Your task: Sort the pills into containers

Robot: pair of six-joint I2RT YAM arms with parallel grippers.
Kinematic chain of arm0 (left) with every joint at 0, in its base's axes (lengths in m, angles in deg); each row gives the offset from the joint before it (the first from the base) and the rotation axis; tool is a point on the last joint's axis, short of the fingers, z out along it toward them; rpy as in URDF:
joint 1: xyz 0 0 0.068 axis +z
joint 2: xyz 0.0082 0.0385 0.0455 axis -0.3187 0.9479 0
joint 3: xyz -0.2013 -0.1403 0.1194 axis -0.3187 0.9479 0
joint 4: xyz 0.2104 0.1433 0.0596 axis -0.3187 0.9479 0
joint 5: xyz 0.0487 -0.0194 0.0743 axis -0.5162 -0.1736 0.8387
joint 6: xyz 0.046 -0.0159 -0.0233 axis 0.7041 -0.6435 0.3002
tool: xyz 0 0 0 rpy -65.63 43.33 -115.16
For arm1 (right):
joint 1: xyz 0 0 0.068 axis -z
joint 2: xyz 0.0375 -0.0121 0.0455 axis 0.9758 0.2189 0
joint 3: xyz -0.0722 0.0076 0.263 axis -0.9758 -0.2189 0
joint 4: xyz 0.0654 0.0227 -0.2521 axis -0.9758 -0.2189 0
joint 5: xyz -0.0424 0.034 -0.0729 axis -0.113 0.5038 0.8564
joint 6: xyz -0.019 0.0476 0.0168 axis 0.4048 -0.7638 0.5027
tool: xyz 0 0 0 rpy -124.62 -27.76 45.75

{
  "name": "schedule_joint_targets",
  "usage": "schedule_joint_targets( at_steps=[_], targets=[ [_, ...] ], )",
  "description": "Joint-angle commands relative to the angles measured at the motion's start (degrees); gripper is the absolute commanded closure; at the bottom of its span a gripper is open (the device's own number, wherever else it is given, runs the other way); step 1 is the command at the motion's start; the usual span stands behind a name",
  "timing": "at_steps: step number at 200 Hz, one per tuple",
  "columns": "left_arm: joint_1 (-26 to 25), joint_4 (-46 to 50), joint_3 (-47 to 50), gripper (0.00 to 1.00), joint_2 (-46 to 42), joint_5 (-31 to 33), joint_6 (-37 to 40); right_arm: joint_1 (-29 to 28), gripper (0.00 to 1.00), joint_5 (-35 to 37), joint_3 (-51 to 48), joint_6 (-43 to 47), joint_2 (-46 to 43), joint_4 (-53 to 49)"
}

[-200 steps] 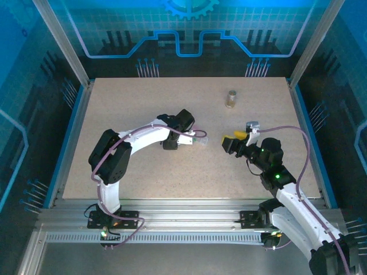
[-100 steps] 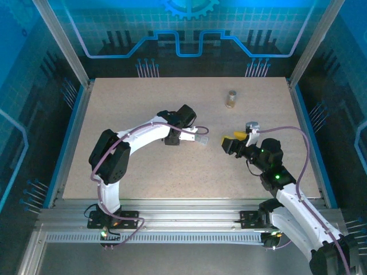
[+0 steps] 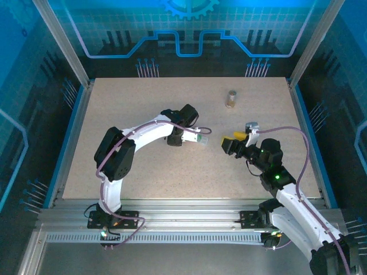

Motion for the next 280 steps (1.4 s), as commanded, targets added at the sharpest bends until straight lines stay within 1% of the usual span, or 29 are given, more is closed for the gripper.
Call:
schedule_joint_targets(
  at_steps=[1,52,97,151,181,213,243,280],
  targets=[
    [-0.25,0.87,-0.98,1.0,0.48,2.38,2.7,-0.82,0.29,-0.16,-0.35,0.18,-0.89,1.36],
    [-0.38,-3.0,1.38,1.0,-0.65,7.89,7.68,-0.92,0.29,-0.24,-0.35,0.18,-0.98,1.42],
    [-0.26,-5.78,1.99,1.0,-0.68,8.31,11.76,-1.1,0.29,-0.2,-0.35,0.16,-1.07,1.53],
    [-0.77,-7.58,2.19,1.0,0.18,13.85,18.5,-1.27,0.29,-0.23,-0.35,0.18,-1.25,1.32],
    [-1.55,-11.4,4.71,1.0,-0.91,14.46,22.65,-1.4,0.29,-0.42,-0.26,0.18,-1.33,1.41],
    [-2.35,-12.1,5.56,1.0,-0.87,15.35,24.92,-1.58,0.29,-0.22,-0.31,0.23,-1.47,1.23],
    [-2.36,-15.19,7.32,1.0,-0.66,18.92,31.08,-1.71,0.29,-0.12,-0.29,0.35,-1.76,1.2],
    [-2.3,-16.9,8.21,1.0,-0.92,20.95,34.34,-1.88,0.29,0.1,-0.04,0.62,-2.12,0.85]
  ],
)
